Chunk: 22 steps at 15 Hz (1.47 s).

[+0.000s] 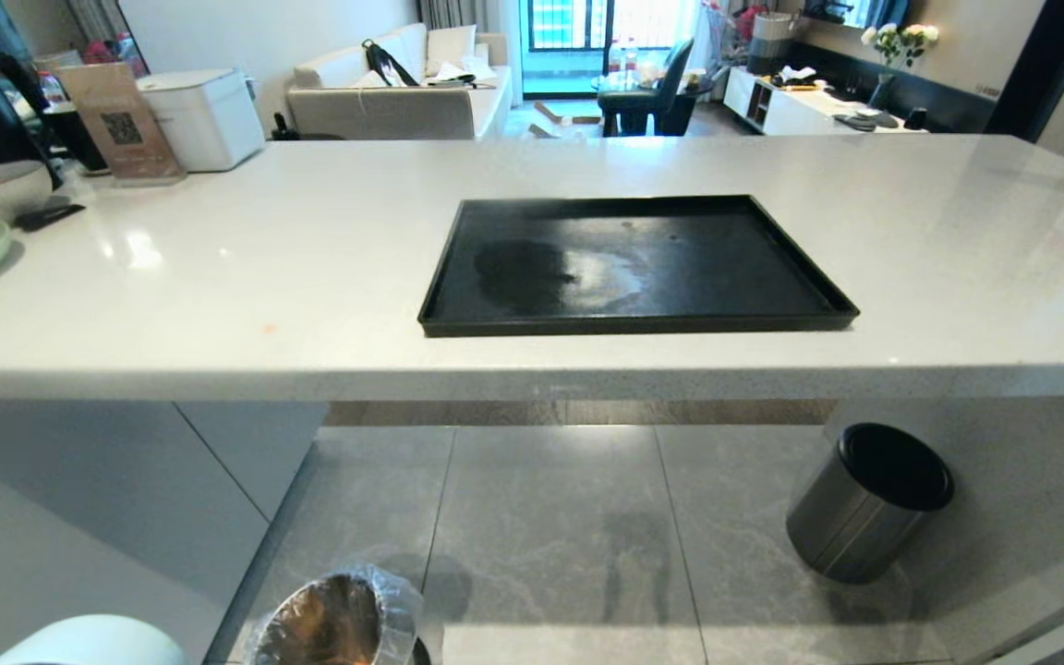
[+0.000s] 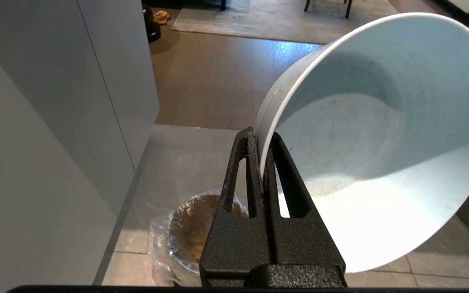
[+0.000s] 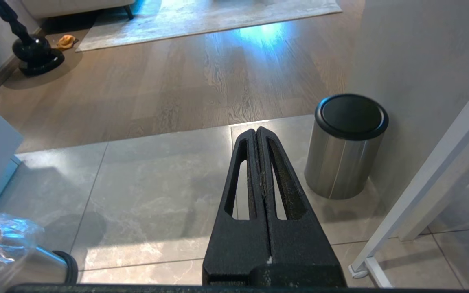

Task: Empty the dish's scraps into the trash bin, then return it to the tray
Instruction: Put the bowl back to the table

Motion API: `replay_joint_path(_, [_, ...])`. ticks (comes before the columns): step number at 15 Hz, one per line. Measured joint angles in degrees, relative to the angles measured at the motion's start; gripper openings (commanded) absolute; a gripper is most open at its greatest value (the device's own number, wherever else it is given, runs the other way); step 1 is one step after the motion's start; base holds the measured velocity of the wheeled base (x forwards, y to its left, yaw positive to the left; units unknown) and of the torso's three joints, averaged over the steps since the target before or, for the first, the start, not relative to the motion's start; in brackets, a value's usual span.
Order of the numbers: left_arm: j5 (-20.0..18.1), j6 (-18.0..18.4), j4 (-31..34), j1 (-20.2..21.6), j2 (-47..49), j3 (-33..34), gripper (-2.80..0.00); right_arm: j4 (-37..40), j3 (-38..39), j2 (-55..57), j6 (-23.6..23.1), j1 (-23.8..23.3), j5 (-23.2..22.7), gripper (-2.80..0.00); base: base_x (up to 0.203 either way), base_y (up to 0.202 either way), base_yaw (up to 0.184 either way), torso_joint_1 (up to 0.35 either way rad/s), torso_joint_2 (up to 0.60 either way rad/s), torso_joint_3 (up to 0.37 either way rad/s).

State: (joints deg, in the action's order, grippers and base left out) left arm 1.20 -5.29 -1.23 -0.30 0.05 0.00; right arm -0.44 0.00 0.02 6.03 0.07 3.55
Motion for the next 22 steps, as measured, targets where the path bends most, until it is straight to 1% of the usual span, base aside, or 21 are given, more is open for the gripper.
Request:
replay_joint_path(9, [0.0,0.0,0.0,0.0,0.0,0.0,-2.8,0.0,0.0,0.0,0.0,0.0,-0.1,-2.8,0.0,0.0,0.0,0.12,-0.49,-0.372])
replay_joint_path(20, [0.0,0.0,0.0,0.0,0.0,0.0,-2.8,0.0,0.0,0.0,0.0,0.0,0.0,-2.8,0.0,0.0,0.0,0.209,-0.57,-0.368])
replay_joint_path(22, [0.0,0.0,0.0,0.0,0.0,0.0,-2.8,0.0,0.0,0.0,-0.1,0.0,0.0,-2.8,0.0,0.0,0.0,0.17,-0.42,-0.258])
